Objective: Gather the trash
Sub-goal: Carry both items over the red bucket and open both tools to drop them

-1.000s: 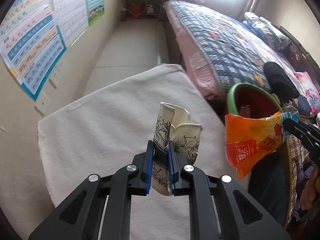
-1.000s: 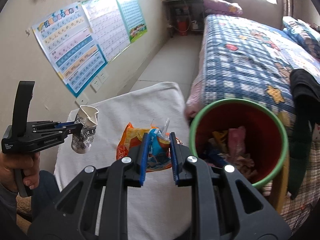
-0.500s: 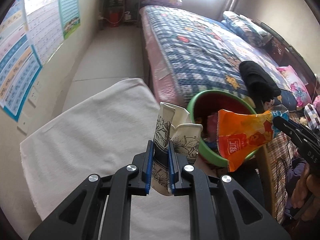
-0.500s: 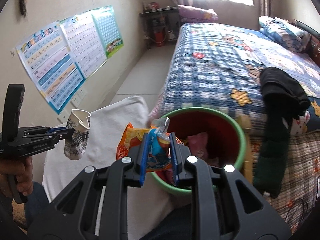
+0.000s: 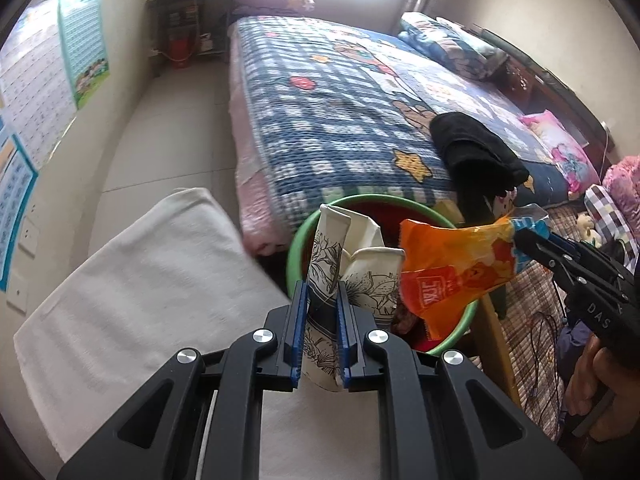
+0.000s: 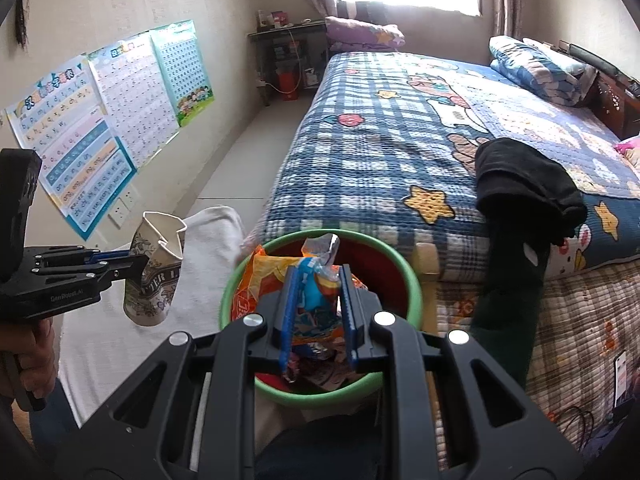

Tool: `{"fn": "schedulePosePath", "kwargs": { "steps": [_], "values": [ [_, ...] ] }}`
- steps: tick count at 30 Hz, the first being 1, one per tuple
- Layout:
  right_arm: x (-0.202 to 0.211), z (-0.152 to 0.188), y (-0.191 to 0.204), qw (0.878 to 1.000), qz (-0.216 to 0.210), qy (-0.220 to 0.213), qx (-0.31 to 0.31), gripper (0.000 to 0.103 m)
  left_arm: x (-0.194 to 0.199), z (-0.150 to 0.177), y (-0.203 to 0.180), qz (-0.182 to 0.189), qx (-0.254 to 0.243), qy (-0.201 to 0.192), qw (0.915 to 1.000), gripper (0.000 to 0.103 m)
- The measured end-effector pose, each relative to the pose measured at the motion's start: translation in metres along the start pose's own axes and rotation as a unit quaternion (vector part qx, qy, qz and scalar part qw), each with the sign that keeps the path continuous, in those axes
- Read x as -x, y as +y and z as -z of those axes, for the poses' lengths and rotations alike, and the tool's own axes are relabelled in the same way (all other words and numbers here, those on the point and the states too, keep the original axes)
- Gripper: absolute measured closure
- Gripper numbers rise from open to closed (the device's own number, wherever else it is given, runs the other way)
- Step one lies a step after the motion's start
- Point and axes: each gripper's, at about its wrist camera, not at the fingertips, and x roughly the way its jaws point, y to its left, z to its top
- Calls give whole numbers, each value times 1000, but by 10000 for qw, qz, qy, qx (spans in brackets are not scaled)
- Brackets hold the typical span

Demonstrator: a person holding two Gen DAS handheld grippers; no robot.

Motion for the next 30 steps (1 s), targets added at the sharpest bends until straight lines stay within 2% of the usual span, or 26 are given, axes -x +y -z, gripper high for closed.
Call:
{"fn": "schedulePosePath", "kwargs": {
  "steps": [9, 28, 29, 30],
  "values": [
    [-19, -1, -26, 9998, 111, 125, -63, 83, -31, -11, -28, 111, -120, 160, 9997, 92],
    [-50, 3, -40, 9992, 151, 354, -89, 83, -82, -11, -34, 250, 72, 626, 9977, 91],
    [-51, 3, -40, 9992, 174, 357, -76, 82, -83, -11, -34, 257, 87, 630, 9976, 90],
    [-51, 4, -40, 9991, 198, 363, -64, 82, -83, -10, -33, 266, 108, 631, 9976, 83]
  ]
}}
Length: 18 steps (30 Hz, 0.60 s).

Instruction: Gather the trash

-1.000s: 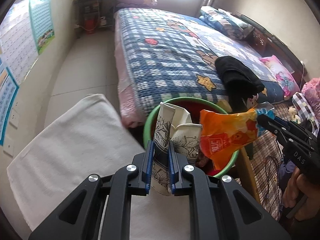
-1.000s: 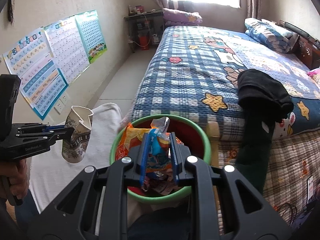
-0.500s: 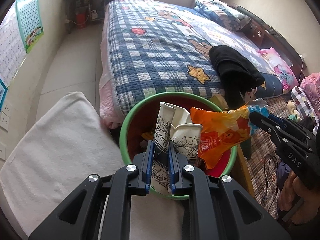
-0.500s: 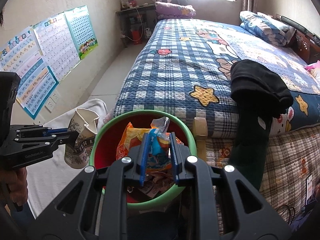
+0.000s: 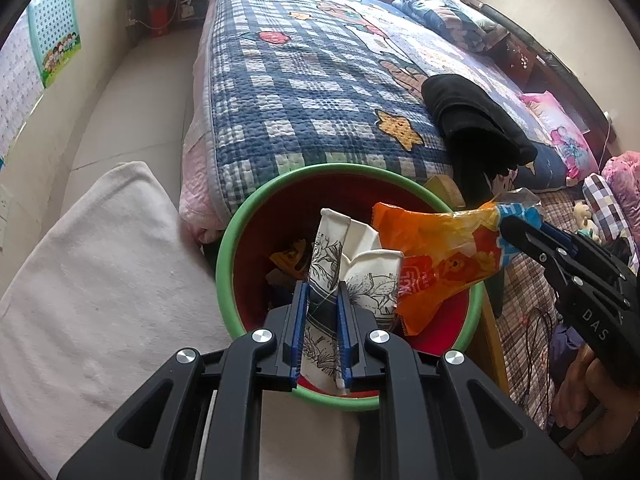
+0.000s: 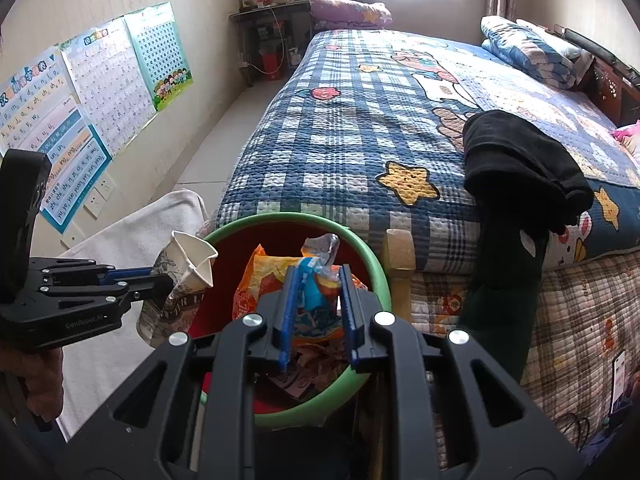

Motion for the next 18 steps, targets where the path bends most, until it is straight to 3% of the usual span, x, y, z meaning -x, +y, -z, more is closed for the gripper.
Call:
{"fn": "schedulePosePath", "kwargs": {
  "steps": [3, 4, 8, 9, 11, 14, 18],
  "values": [
    [0, 2, -1, 10000, 19, 21, -36, 80, 1, 2, 2, 62, 9, -54, 10000, 67],
    [0, 2, -1, 10000, 31, 30, -35, 74, 2, 3, 2, 60, 1, -63, 10000, 64],
    [4, 4, 0, 9999, 93, -28, -42, 39, 11, 8, 4, 8, -27, -236, 9997, 30],
    [7, 4, 1, 9999, 124, -77, -40, 36, 14, 8, 5, -9, -37, -284, 9996, 24],
    [10, 4, 3, 9998, 147, -113, -29, 18, 21, 11, 7, -73, -63, -366, 9993, 16],
    [18, 5, 8, 9997, 144, -203, -84, 5, 31, 18, 13, -253, -59, -501, 9984, 10],
    [25, 8, 22, 9996, 138, -232, -30, 5, 47, 33, 23, -415, -20, -691, 9967, 8]
  ]
}}
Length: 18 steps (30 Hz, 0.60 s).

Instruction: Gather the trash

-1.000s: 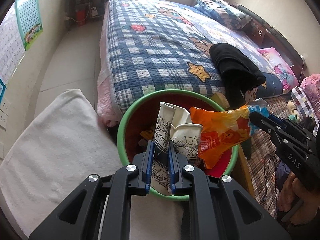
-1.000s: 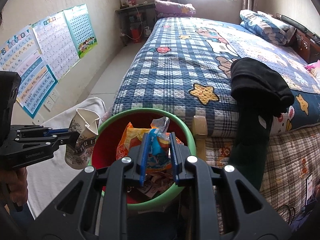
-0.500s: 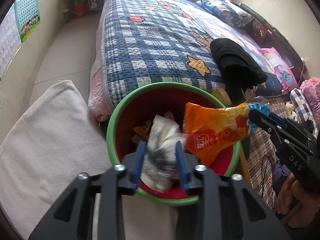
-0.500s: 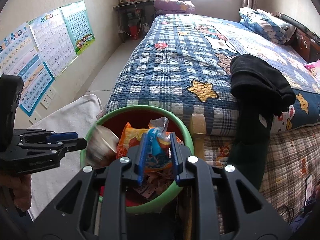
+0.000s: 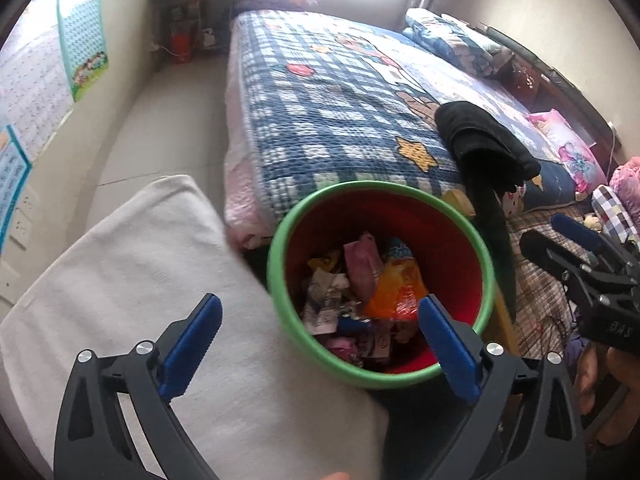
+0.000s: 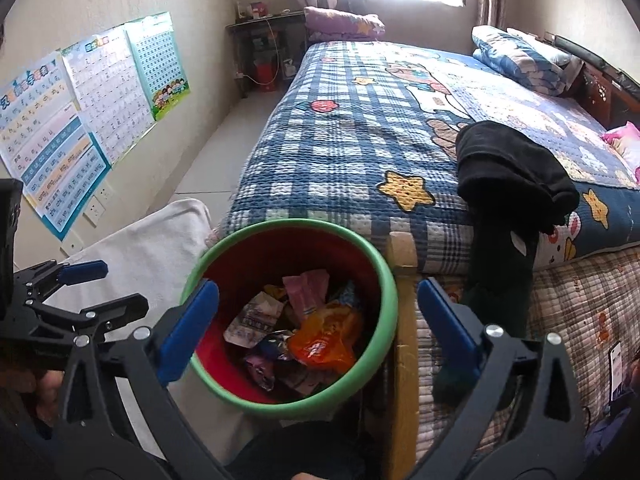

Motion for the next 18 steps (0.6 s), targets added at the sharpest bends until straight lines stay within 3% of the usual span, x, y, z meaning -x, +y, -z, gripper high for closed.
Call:
{"fn": "schedulePosePath", "kwargs": {
  "steps": [4, 11, 18],
  "values": [
    [10, 7, 19, 9999, 24, -57, 99, 5, 16, 21, 15, -293, -38, -31, 9996, 8],
    [30, 33, 62, 9995, -214, -207, 74, 5, 53, 71, 57, -748, 357, -349, 9959, 8],
    [49, 59, 122, 9972, -520, -456, 292, 5, 99, 121, 88, -1257, 466, -984, 9861, 8]
  ]
}}
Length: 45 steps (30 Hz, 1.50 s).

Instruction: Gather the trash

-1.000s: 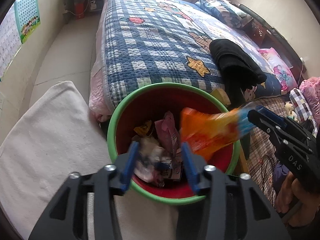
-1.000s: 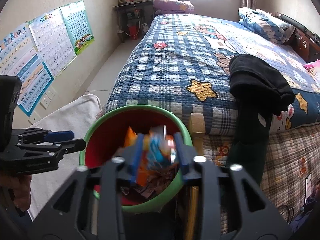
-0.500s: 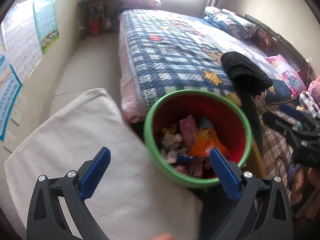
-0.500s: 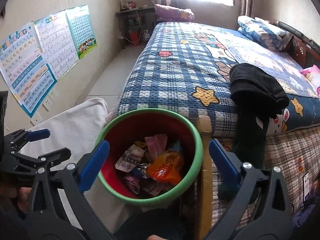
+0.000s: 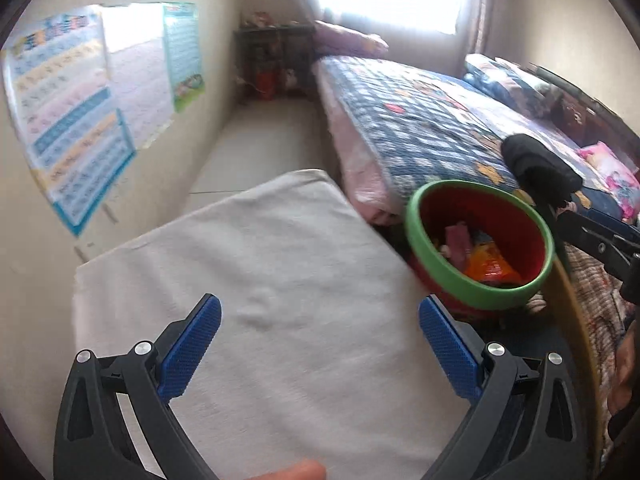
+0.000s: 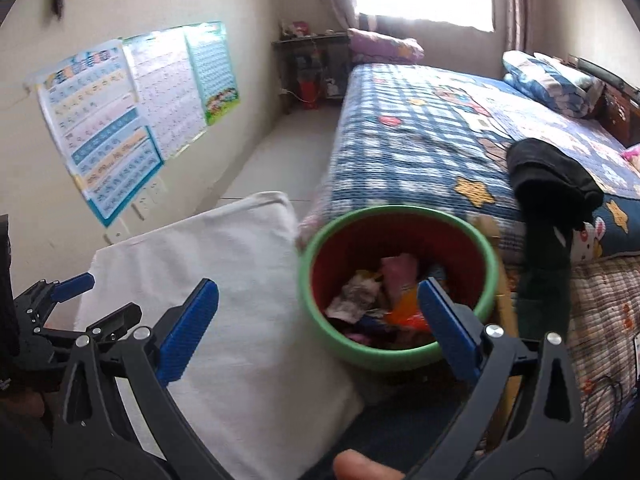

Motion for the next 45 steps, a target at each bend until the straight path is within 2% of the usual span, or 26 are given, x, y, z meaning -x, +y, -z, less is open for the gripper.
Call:
{"fn": "schedulePosePath", "kwargs": {
  "steps": [9, 15, 23, 45],
  "values": [
    [4, 16, 50, 9998, -38, -36, 206, 5, 33, 20, 47, -278, 698, -177, 9970, 8],
    [4, 29, 77, 9990, -116, -23, 437, 5, 42, 27, 60, -397, 757, -253, 9960, 8],
    [1, 33, 85, 9986, -120, 0, 513, 5, 44, 34, 71, -383, 911, -220, 9949, 8],
    [-4, 35, 88, 9984, -57, 35, 563, 5, 40, 34, 70, -306, 964, -183, 9947, 8]
  ]
}}
